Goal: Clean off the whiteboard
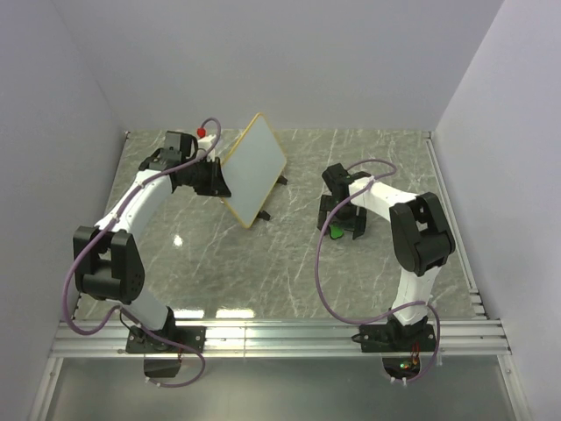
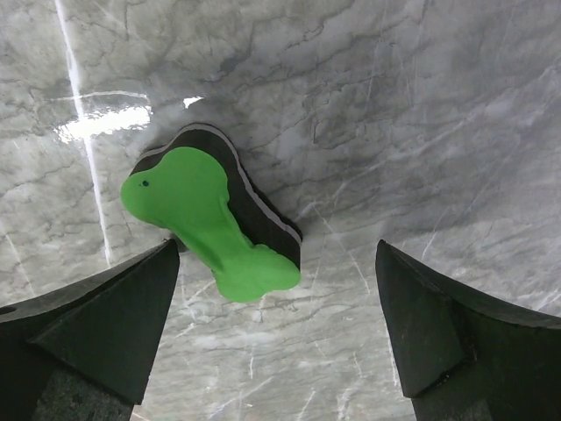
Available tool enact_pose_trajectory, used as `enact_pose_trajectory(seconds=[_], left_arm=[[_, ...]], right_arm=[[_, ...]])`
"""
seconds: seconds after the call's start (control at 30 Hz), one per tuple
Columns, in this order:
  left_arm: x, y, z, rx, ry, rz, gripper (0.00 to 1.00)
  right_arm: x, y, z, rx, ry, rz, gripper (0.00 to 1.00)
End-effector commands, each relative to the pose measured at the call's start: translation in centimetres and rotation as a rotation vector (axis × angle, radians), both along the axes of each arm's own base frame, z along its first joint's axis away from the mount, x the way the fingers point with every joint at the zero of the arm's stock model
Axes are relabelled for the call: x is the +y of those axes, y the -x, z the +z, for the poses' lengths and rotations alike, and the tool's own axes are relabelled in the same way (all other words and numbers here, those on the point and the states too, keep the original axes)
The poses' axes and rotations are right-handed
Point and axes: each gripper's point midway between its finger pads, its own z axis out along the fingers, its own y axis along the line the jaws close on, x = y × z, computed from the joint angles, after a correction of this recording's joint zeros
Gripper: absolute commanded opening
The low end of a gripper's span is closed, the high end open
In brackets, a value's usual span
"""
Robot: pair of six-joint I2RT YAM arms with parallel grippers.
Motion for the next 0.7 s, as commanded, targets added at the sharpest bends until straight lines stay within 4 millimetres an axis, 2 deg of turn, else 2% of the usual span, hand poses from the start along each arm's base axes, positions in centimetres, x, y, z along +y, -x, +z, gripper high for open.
enact_pose_trajectory(seconds=[0.0,0.3,0.47,0.5,0.57,0.6,0.67], left_arm=[[-1.1,-0.9,1.3,-0.081,0.047,-0.061,0.00],[-0.6,-1.7,-1.3,-0.005,0.002,-0.018,0.01],[0.4,-2.2,-2.7,0.038,-0.053,0.048,0.21],[1.0,-2.4,-3.2,0.044,-0.085,0.079,0.28],[1.5,-2.3,-3.6,0.072,-0.107,0.115,0.34],[1.8,-2.4,-3.8,0.075,-0.120,0.127,0.40],[2.3,-2.5,-4.1,0.076,-0.147,0.157,0.43]], right_arm=[[-0.2,-0.6,1.5,-0.050,-0.016,0.002,1.00],[-0.1,-1.1,2.1,-0.059,-0.040,0.004,1.00],[-0.2,-1.2,2.1,-0.055,-0.045,0.004,1.00],[-0.2,-1.2,2.1,-0.056,-0.046,0.002,1.00],[-0.3,-1.2,2.1,-0.055,-0.048,0.003,1.00],[-0.3,-1.1,2.0,-0.054,-0.048,0.003,1.00],[-0.4,-1.1,2.1,-0.056,-0.050,0.001,1.00]])
